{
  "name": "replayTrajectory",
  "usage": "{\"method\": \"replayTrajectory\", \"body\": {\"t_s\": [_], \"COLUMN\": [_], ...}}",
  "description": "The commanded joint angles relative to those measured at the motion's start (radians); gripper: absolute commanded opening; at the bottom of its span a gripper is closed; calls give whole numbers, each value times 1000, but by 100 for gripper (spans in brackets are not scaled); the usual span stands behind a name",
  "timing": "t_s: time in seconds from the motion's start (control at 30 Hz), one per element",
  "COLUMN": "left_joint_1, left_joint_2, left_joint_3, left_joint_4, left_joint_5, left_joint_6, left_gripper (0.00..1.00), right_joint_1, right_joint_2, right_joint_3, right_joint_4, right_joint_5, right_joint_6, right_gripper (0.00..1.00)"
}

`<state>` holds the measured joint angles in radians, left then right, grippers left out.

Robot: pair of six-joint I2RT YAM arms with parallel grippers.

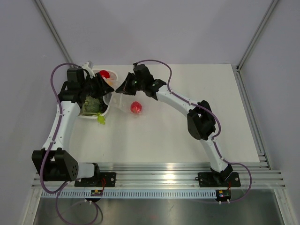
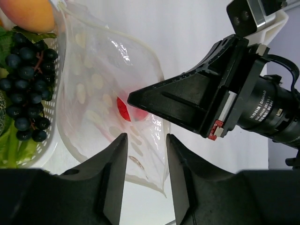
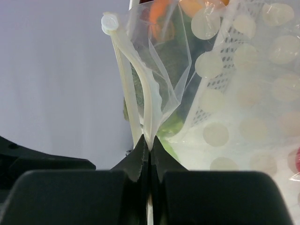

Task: Place the food in the zip-top bag and seal the zipper
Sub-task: Place the fake fruit in the zipper food storage bag, then adjust the zipper food storage bag at the center of the board.

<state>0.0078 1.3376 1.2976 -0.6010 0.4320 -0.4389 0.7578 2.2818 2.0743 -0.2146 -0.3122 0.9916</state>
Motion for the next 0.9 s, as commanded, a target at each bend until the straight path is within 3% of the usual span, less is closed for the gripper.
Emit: {"method": "replayTrajectory", "body": {"t_s": [0.0,0.03,0.07,0.17,0.27,0.6,0.7,0.73,0.77,0.8,0.87], "left_joint_1": [11,15,21,38,38,32,27,29,29,27,29], "left_joint_2": [-51,-46,-25,8,9,35,57,60,64,63,57], "left_joint_3": [-76,-81,-75,-83,-124,-264,-259,-255,-238,-230,-193], "left_joint_4": [107,95,49,15,55,168,175,173,167,162,135], "left_joint_5": [11,-46,-80,-115,-111,-44,-35,-18,-7,4,28], "left_joint_6": [-47,-58,-67,-92,-121,-165,-164,-161,-156,-143,-112], "left_gripper": [40,40,55,84,87,61,41,27,2,0,0], "right_joint_1": [-9,-9,-11,-14,-15,-15,-17,-17,-17,-21,-21], "right_joint_2": [-87,-94,-110,-136,-150,-177,-182,-188,-192,-197,-217], "right_joint_3": [-25,-48,-60,-101,-121,-166,-175,-177,-177,-163,-143], "right_joint_4": [7,18,23,43,49,83,90,81,69,17,-60], "right_joint_5": [24,22,24,28,32,12,2,1,-2,-7,25], "right_joint_6": [-1,-2,-4,-2,-2,25,25,22,3,-17,-101], "right_gripper": [0,0,0,0,0,0,0,0,0,0,13]}}
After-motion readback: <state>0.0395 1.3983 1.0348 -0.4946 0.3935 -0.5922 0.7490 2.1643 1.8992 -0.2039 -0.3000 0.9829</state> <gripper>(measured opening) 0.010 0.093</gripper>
